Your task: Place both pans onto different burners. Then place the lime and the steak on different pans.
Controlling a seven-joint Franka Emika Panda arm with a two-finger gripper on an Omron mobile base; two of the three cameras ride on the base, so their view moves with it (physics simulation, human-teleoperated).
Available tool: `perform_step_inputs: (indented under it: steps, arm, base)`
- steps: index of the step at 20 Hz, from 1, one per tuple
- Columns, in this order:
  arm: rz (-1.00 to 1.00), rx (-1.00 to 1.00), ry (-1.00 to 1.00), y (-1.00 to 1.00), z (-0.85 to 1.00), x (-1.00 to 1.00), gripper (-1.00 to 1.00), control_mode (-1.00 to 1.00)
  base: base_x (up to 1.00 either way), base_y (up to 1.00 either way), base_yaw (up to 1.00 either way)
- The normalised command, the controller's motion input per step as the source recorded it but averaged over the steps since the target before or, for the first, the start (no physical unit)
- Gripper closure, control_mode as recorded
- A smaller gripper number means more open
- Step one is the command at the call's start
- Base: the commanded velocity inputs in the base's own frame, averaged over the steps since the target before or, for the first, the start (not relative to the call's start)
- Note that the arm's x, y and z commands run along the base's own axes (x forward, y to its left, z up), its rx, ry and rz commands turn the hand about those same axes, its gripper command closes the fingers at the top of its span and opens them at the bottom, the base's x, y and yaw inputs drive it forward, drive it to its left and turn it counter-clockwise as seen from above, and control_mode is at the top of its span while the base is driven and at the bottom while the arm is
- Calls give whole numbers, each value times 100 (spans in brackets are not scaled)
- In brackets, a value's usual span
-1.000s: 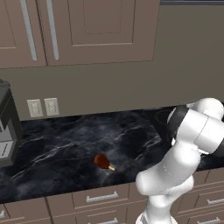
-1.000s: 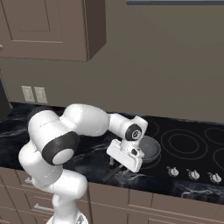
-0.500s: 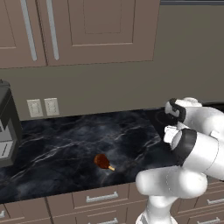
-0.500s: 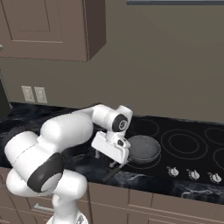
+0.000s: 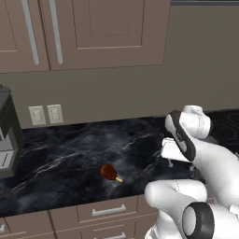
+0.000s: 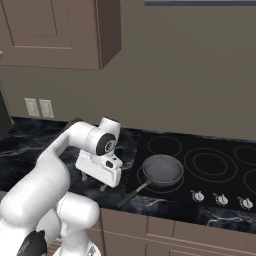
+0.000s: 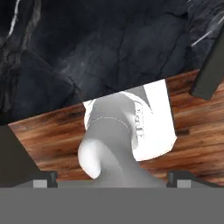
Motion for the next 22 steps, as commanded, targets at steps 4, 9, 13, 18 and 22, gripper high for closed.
perform_step_inputs:
  steps: [4,9,13,18,22]
  arm:
    - [23,2,-3,84,26,0,-100,-100]
    - [24,-1,-7,75,4,-1,-100,-100]
    - [24,0,-12,73,1,5,-100,-100]
    - [26,0,-9,70,0,25,-100,-100]
    - [21,1,-2,67,0,43,-100,-100]
  base:
    - [0,0,0]
    - [0,0,0]
    - [0,0,0]
    - [0,0,0]
    - [0,0,0]
